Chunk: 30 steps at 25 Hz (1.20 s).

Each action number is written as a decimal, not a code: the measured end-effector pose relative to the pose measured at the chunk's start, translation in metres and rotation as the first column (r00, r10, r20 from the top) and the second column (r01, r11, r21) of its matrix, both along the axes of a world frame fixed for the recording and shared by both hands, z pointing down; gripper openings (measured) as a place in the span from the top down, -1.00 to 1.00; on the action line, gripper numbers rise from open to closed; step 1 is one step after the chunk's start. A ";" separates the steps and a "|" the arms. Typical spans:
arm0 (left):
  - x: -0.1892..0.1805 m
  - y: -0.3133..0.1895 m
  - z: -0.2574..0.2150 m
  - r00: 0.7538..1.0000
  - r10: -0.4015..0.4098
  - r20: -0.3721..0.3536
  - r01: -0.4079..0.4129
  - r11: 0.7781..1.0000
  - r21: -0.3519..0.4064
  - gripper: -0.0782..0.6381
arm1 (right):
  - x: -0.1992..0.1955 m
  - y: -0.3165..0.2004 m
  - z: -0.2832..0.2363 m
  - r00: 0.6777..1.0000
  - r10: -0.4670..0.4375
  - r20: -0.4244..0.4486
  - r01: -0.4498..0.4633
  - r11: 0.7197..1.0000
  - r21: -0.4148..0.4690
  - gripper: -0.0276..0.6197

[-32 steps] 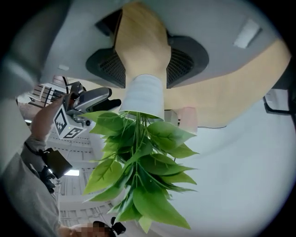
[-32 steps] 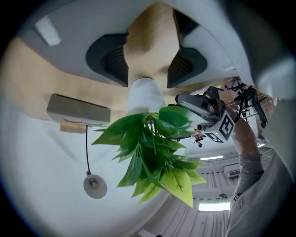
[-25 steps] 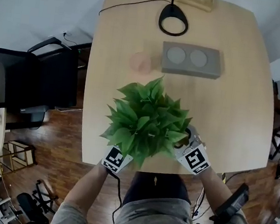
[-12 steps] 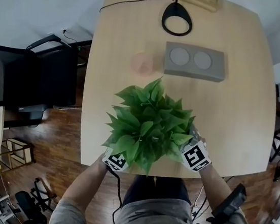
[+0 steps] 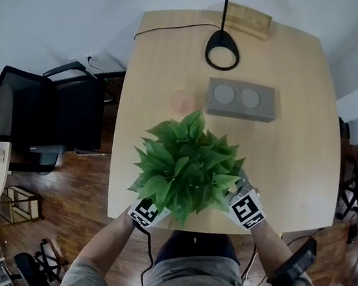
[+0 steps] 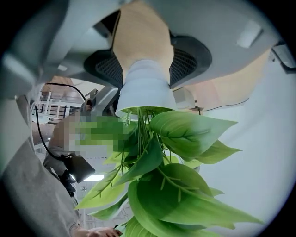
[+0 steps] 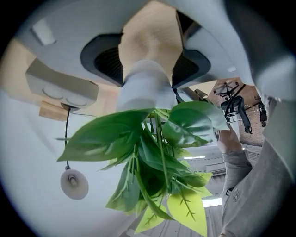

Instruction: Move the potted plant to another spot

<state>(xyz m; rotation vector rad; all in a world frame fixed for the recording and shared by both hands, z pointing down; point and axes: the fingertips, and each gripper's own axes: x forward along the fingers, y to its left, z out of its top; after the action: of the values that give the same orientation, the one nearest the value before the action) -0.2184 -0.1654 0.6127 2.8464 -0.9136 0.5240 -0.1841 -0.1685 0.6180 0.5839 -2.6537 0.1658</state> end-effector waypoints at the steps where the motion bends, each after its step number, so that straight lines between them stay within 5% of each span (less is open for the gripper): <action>1: 0.000 0.000 -0.009 1.000 0.003 0.001 -0.003 1.000 0.008 -0.09 | 0.000 0.000 -0.010 1.000 0.003 0.001 -0.003 1.000 0.005 -0.14; 16: -0.018 -0.006 -0.156 0.998 -0.009 -0.066 0.020 0.988 0.154 -0.07 | -0.015 -0.009 -0.148 0.999 0.004 0.046 -0.007 0.997 0.078 -0.13; 30: -0.034 -0.007 -0.183 0.997 0.028 -0.074 -0.013 0.981 0.193 -0.07 | -0.032 -0.012 -0.175 0.998 0.032 0.050 -0.037 0.993 0.109 -0.12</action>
<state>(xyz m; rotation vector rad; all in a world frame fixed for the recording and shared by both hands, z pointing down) -0.2528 -0.1728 0.4301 3.0269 -0.9721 0.3428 -0.2159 -0.1802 0.4433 0.6698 -2.7134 0.0438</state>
